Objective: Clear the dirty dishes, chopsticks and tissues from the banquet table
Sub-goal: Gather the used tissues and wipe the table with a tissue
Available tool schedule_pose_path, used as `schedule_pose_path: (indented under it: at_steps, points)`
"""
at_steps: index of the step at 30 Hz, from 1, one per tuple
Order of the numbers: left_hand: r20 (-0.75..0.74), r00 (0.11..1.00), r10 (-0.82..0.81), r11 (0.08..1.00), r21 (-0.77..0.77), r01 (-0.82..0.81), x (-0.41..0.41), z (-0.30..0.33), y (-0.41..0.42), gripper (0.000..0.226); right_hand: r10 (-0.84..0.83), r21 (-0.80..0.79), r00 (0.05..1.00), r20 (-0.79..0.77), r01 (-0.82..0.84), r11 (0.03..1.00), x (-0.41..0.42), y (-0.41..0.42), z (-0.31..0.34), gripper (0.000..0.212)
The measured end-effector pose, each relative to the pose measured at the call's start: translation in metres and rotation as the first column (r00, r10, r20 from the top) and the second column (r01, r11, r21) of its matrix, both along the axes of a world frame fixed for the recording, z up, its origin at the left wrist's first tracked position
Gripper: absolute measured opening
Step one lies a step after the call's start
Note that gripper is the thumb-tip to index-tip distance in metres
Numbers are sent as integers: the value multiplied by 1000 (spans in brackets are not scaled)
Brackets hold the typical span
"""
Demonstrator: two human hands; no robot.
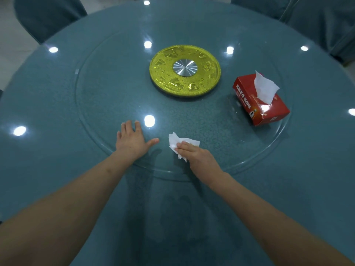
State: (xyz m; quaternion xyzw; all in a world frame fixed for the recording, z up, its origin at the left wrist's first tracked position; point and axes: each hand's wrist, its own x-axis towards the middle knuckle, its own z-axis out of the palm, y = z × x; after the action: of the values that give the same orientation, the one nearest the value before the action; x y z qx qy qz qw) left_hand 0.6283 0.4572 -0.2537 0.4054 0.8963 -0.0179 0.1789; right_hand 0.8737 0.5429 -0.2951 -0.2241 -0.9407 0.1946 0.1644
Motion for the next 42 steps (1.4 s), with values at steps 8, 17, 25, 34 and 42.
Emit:
schedule_pose_path:
  at_steps: [8,17,25,34,42]
  points:
    - [24,1000,20,1000,2,-20,-12,4,3,93,-251,-18,968,24,252,968,19,93,4,64]
    - [-36,985,-168,932,320,170,44,5,11,42,-306,-74,952,-9,305,949,14,85,6,55]
    - [12,980,-200,947,258,190,89,3,31,60,-157,-31,986,-61,155,987,59,5,0,58]
    - [34,979,-199,962,197,189,78,0,26,69,-231,-43,972,-45,229,972,20,39,-1,57]
    - [37,980,-197,954,238,183,70,-3,19,68,-376,-102,916,139,390,915,-66,139,24,53]
